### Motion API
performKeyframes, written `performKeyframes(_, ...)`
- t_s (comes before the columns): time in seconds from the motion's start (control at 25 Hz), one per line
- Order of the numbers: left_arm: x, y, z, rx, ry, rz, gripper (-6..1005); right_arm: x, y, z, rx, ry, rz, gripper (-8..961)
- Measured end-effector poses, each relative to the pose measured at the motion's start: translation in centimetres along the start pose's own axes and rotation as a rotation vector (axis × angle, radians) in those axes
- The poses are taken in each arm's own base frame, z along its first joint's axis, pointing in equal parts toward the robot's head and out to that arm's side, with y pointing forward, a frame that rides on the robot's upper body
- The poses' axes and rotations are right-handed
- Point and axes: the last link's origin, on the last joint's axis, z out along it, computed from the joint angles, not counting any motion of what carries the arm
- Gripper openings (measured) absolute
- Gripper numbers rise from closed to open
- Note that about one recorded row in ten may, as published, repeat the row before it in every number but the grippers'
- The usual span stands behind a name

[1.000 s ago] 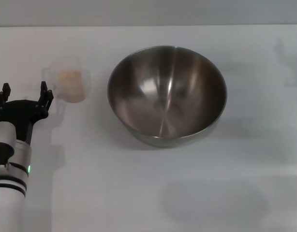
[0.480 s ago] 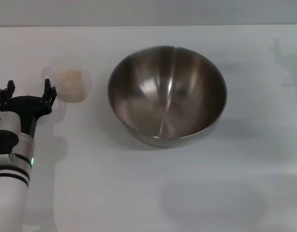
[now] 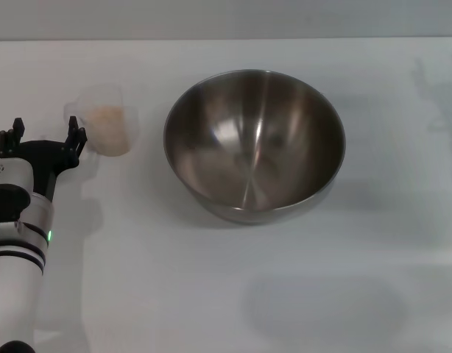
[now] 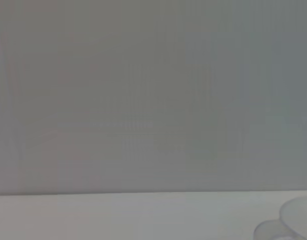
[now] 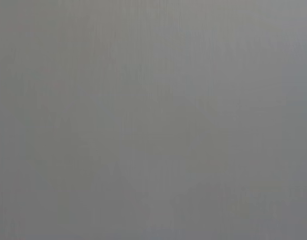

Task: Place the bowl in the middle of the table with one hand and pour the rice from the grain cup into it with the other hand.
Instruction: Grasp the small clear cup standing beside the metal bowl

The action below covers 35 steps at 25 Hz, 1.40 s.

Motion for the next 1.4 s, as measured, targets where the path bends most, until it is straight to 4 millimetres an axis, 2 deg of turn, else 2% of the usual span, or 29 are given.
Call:
performKeyframes(0.64, 0.3, -0.6, 1.9, -0.013, -0.019, -0.014, 797, -0.1, 0.1, 0.1, 0.000, -0.005, 0.003, 713)
performKeyframes(1.32, 0.2, -0.8, 2.5, -0.030, -0.030, -0.082, 471, -0.2, 0.2, 0.3, 0.001, -0.013, 0.009, 713)
performKeyframes(1.4, 0.2, -0.8, 2.5, -0.030, -0.030, -0.082, 312, -0.2, 0.2, 0.3, 0.001, -0.013, 0.009, 714)
